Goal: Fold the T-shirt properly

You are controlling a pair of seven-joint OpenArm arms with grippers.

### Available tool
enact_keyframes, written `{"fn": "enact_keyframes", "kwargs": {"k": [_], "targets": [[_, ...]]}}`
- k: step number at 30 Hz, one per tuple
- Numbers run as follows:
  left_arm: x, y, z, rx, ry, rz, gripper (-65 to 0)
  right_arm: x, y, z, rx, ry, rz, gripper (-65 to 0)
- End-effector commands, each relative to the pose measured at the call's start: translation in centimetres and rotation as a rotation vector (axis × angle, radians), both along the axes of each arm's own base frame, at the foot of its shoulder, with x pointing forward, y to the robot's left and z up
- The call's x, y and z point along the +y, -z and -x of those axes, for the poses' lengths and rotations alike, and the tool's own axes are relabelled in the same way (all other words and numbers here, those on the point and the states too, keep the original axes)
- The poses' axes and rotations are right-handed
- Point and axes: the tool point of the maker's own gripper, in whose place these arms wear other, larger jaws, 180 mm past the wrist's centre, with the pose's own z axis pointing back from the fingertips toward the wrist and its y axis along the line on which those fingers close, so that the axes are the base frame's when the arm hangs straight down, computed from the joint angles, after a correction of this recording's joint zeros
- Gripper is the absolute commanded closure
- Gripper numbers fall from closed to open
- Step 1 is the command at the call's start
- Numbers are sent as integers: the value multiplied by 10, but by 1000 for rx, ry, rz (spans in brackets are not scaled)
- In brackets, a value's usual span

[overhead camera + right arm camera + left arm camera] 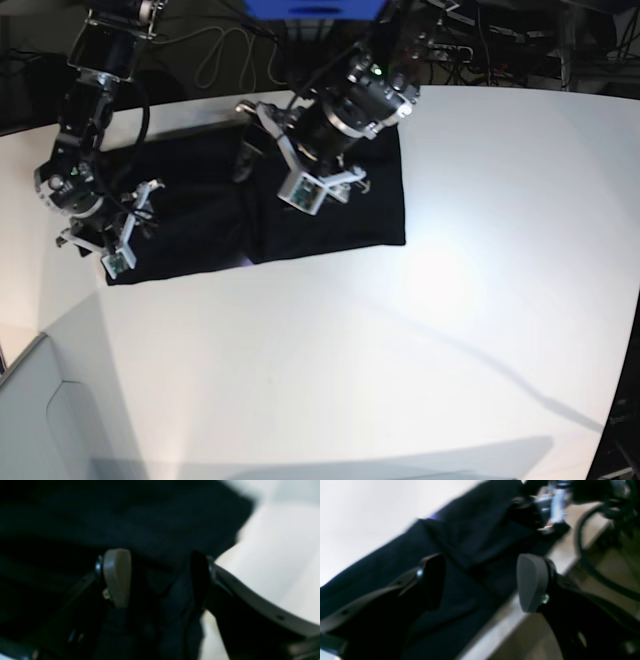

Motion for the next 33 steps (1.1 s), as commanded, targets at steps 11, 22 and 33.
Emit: {"fn": "enact_keyframes", "kwargs": {"k": [11,22,33], "targets": [[136,23,-42,-23,-392,-113,-434,-33,9,-1,10,128,-57,-361],[156,66,-46,80,-441,-150,-433,-56,26,1,56,214,-107,-361],[152,67,-46,86,-436,-144,-433,-72,22,3,38,260,-110,-361]]}}
